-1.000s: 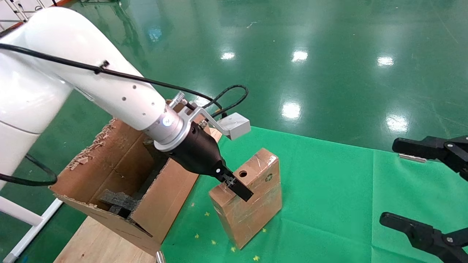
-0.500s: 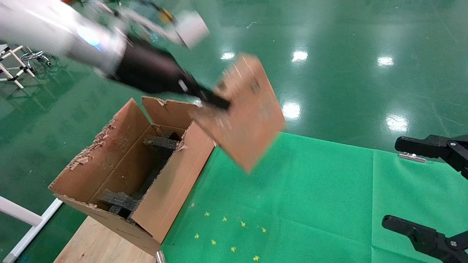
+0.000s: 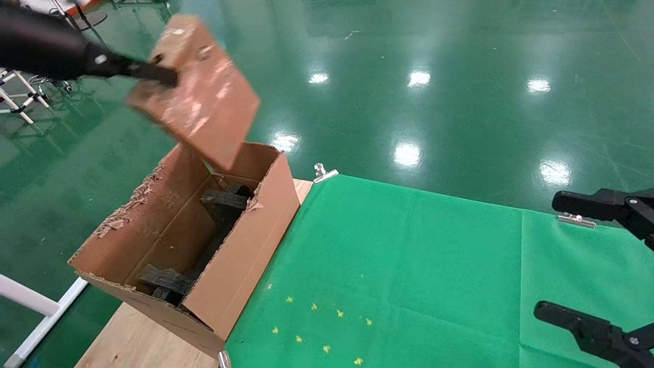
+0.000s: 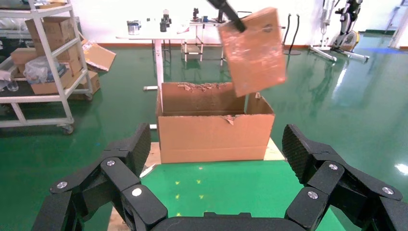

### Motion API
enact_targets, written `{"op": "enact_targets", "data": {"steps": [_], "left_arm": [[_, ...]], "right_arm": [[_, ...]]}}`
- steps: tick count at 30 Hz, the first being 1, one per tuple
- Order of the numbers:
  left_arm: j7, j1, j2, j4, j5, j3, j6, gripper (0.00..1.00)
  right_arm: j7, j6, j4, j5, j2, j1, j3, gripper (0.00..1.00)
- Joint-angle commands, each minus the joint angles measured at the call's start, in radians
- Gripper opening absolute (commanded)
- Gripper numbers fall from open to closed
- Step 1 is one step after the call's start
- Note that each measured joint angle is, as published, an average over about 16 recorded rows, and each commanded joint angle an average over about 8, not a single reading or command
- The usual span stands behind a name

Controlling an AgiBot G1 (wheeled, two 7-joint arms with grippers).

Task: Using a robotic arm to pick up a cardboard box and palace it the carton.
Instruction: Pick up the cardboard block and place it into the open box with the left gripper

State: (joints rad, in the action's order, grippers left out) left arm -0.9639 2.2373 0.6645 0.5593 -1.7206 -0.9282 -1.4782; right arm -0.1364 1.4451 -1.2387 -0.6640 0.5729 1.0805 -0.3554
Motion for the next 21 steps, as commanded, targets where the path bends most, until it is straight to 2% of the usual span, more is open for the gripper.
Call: {"op": "enact_targets", "data": {"steps": [1, 11, 21], "left_arm": [[0.044, 0.017, -0.012, -0.060, -0.029, -0.009, 0.009, 0.00], [0.234, -0.015, -0.035, -0.262, -0.098, -0.050, 0.066, 0.00], [0.334, -0.063, -0.024, -0.388, -0.132, -0.073, 0.135, 0.00]], "right_arm": [[0.000, 0.000, 0.000, 0.000, 0.000, 0.000, 0.000, 1.00], [0.000, 0.000, 0.000, 0.000, 0.000, 0.000, 0.000, 1.00], [0.000, 0.000, 0.000, 0.000, 0.000, 0.000, 0.000, 1.00]]}}
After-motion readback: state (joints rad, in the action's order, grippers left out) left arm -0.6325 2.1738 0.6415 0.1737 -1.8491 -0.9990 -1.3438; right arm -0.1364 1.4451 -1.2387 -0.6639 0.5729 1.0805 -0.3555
